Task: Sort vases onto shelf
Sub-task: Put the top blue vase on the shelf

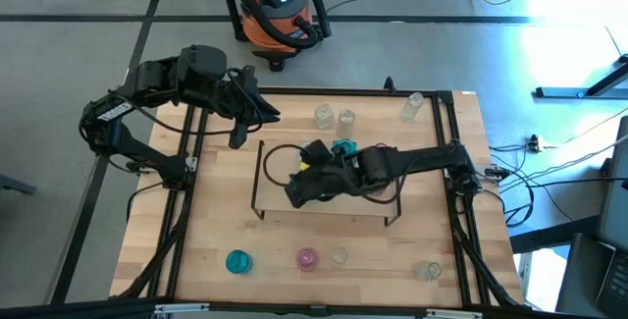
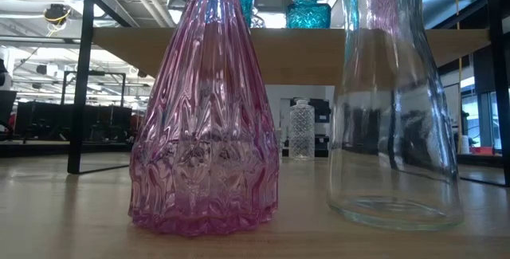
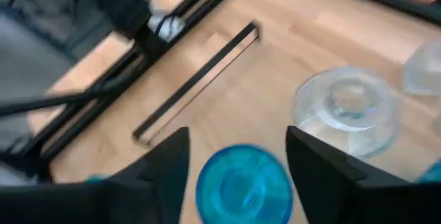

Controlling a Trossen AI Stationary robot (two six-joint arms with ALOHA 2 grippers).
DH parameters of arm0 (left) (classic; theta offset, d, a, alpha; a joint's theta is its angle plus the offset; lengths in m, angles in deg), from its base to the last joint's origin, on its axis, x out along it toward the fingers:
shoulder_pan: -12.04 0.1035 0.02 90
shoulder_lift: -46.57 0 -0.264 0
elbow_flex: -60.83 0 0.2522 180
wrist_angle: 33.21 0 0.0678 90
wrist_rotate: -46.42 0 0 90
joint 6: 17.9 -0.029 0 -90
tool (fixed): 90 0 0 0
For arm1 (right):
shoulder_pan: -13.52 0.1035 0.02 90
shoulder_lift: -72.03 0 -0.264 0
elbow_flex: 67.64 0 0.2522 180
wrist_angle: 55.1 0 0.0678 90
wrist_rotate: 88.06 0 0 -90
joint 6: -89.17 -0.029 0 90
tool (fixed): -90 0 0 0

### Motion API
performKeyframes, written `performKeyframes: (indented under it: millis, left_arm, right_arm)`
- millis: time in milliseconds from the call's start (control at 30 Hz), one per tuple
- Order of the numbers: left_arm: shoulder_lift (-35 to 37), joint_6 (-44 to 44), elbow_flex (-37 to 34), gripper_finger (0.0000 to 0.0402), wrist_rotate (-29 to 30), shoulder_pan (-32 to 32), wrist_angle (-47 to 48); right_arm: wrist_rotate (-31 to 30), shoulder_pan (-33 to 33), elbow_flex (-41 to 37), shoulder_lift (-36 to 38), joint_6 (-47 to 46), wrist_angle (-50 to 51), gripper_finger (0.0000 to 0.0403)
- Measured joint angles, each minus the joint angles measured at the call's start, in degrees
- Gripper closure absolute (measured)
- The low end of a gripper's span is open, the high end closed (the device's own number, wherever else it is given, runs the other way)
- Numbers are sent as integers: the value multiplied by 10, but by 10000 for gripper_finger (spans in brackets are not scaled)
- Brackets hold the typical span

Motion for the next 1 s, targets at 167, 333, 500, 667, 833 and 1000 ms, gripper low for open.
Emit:
performKeyframes:
  millis: [167,333,500,667,833,1000]
  left_arm:
    - [4,0,0,344,0,0,6]
    - [7,0,0,344,2,0,6]
    - [7,0,0,344,2,0,6]
    - [7,0,0,344,3,0,6]
    - [7,-1,0,344,3,0,6]
    - [7,-1,0,344,3,0,6]
  right_arm:
    - [47,1,0,0,43,1,249]
    - [42,0,-1,0,73,10,264]
    - [30,0,-1,-5,87,29,265]
    - [39,0,-1,-5,102,36,265]
    - [48,0,-1,-5,123,34,265]
    - [51,0,-1,-10,126,34,265]
